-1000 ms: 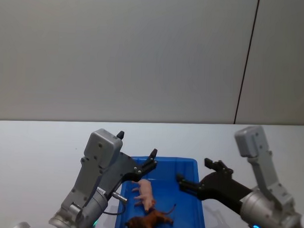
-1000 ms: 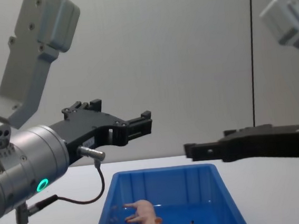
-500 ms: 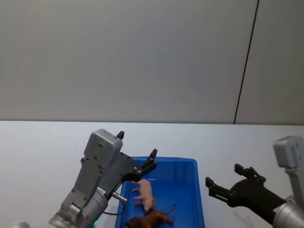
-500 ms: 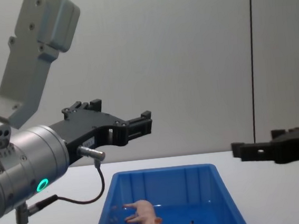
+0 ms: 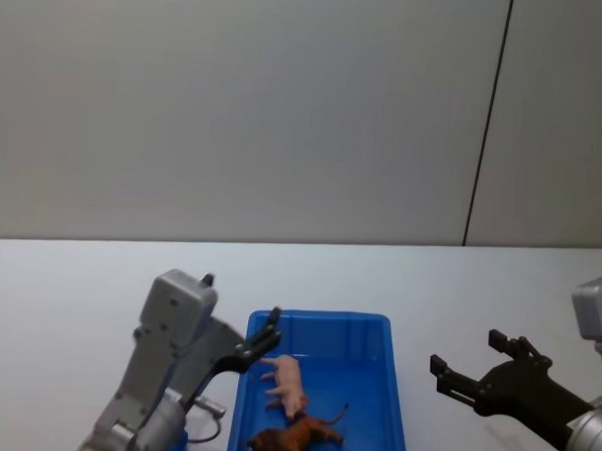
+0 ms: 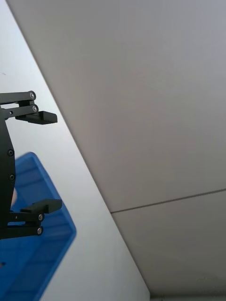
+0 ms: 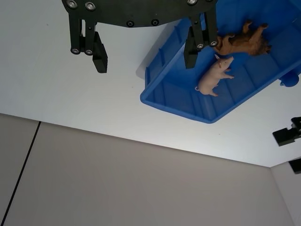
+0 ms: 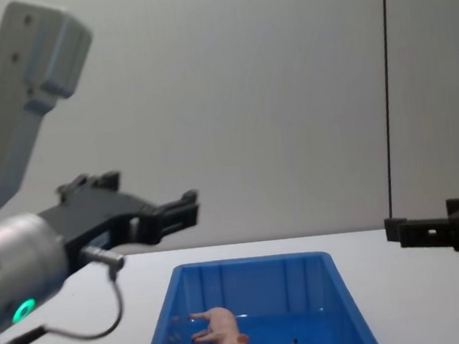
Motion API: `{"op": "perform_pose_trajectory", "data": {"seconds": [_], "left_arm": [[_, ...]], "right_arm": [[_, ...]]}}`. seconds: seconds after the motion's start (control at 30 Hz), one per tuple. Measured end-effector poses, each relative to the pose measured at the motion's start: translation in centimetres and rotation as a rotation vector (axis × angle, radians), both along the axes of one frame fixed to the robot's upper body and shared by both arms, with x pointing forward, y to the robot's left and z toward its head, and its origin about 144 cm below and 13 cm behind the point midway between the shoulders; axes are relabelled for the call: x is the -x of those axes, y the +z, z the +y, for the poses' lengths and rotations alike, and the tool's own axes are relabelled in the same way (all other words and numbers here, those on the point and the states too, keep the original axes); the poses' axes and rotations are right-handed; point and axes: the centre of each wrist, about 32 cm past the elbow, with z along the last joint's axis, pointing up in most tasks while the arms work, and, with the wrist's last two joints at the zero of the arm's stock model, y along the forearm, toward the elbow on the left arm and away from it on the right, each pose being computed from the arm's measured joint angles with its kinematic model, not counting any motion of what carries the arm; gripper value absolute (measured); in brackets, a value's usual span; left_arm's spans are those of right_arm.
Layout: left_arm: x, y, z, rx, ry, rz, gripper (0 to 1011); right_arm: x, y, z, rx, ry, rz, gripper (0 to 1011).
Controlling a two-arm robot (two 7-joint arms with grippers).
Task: Pick up the two dolls from the table and place them into the box.
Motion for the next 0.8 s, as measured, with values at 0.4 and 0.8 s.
{"op": "perform_pose_trajectory", "data": {"seconds": [0.4,0.8], "left_arm": [[3.1,-1.9,2.5,-0.017,0.113,0.095,1001],[5.0,-4.6,4.1,-0.024,0.166,0.191,1001]], "right_arm": [[0.3,0.0,-0.5,-0.002,-0.009,-0.001,1001],[0.4,-0.1,-0.6,-0.002,-0.012,-0.001,1001]]}}
